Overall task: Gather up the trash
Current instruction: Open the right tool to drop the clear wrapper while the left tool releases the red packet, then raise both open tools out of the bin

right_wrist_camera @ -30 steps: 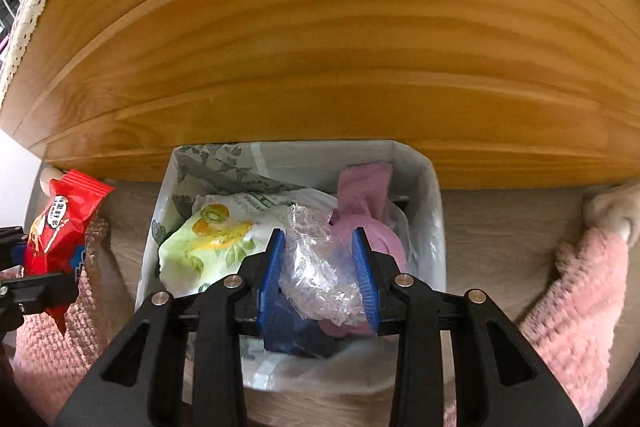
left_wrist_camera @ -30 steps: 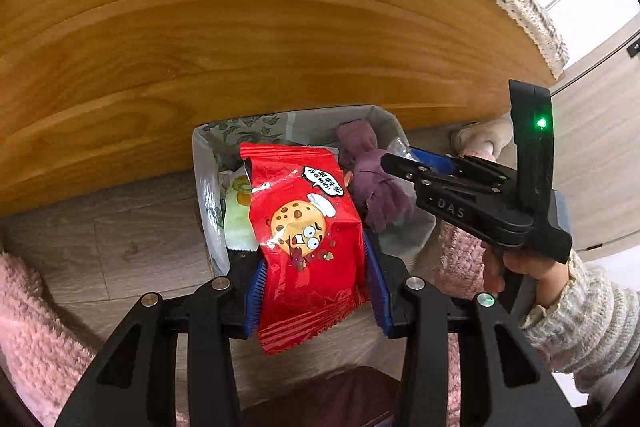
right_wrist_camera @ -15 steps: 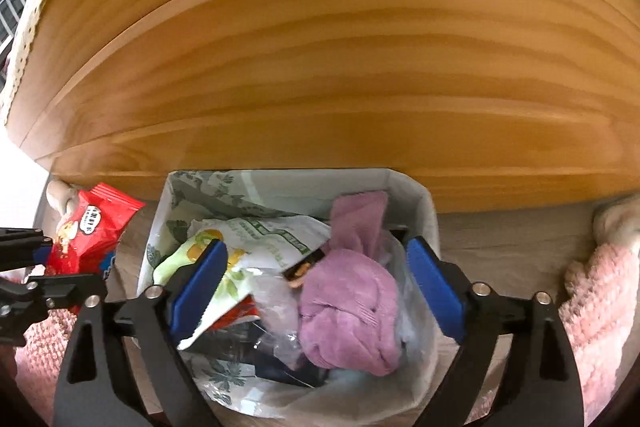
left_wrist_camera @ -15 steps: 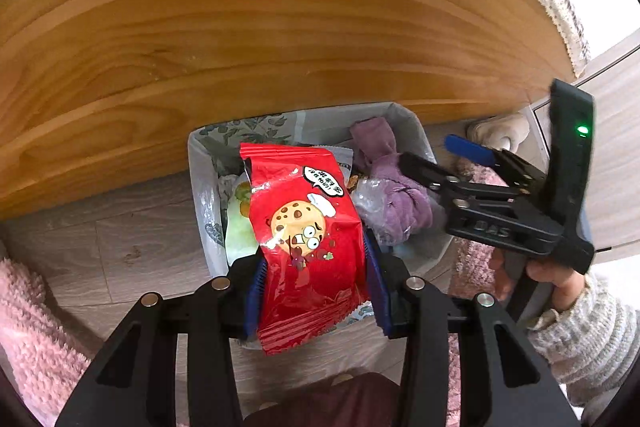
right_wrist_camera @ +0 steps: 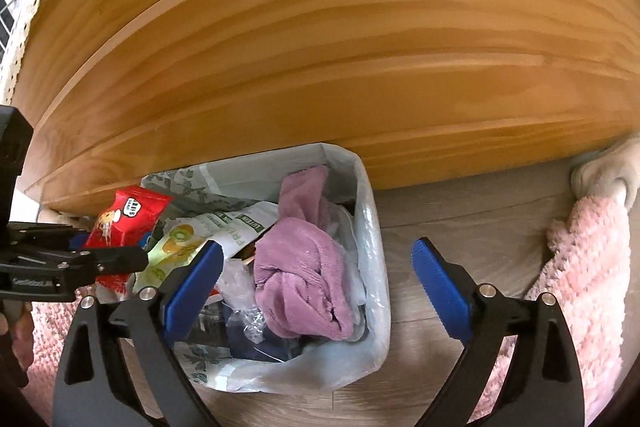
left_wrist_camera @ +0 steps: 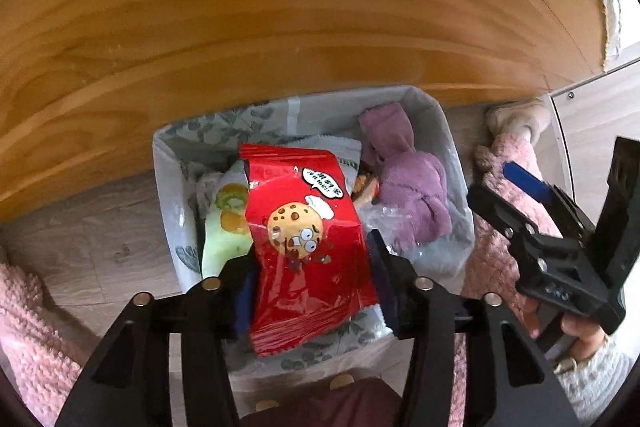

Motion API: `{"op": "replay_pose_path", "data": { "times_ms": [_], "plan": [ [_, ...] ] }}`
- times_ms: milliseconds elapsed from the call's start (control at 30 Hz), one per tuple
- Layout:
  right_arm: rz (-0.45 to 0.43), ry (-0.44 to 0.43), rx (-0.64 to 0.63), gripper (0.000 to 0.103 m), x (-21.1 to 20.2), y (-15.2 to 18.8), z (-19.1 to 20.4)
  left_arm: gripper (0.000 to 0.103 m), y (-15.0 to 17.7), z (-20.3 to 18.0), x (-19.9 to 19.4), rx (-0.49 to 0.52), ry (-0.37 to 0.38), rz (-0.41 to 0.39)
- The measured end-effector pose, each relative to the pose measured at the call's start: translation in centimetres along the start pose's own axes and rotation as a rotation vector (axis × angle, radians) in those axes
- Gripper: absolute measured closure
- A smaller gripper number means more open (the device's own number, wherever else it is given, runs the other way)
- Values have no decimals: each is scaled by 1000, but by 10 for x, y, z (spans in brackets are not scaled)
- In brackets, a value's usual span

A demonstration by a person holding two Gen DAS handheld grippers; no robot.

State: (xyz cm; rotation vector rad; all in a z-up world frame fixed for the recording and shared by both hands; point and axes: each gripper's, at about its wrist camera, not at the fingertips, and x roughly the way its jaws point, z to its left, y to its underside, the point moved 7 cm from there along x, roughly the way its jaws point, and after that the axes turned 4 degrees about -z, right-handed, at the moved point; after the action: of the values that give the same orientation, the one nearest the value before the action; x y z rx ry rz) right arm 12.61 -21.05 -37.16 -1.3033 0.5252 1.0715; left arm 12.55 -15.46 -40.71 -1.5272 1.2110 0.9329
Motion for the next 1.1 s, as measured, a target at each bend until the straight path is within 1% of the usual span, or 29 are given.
{"op": "replay_pose_path", "data": {
  "times_ms": [33, 67, 133, 167, 233, 367, 533, 700, 800, 833, 933, 967, 1000, 1100],
  "plan": [
    [-2, -1, 3, 12, 0, 0, -1, 45, -2, 0, -1, 3, -5, -8],
    [-5, -1, 7, 12, -1, -1, -2, 34, -3, -1, -3, 3, -15, -17],
    [-6, -3, 10, 12, 2, 0, -2, 22, -6, 3, -8, -10, -28, -36],
    [-6, -3, 11, 12, 2, 0, -2, 17, -7, 4, -10, -18, -26, -42],
    [-6, -3, 8, 12, 3, 1, -1, 13, -7, 9, -15, -40, -31, -51],
    [-9, -3, -5, 12, 3, 0, 2, 13, -7, 18, -22, -66, -42, -64],
    [-16, -4, -24, 12, 0, 0, 7, 13, -2, 24, -32, -65, -61, -76],
    [-15, -23, -7, 12, -7, 0, 9, 13, 1, 26, -39, -62, -77, -96],
    [-28, -23, -19, 12, -14, -3, 14, 11, 1, 24, -49, -65, -64, -117],
    [-32, -24, -23, 12, -17, -3, 15, 11, 1, 23, -52, -66, -49, -123],
    [-38, -25, -39, 12, -24, -3, 21, 11, 1, 18, -63, -57, -41, -157],
    [-41, -23, -48, 11, -26, -3, 23, 11, 1, 16, -65, -56, -38, -165],
    [-44, -21, -54, 8, -28, -3, 24, 11, 1, 15, -70, -55, -31, -179],
    [-65, -10, -66, 8, -35, -4, 27, 9, 3, 11, -78, -52, -26, -204]
  ]
}}
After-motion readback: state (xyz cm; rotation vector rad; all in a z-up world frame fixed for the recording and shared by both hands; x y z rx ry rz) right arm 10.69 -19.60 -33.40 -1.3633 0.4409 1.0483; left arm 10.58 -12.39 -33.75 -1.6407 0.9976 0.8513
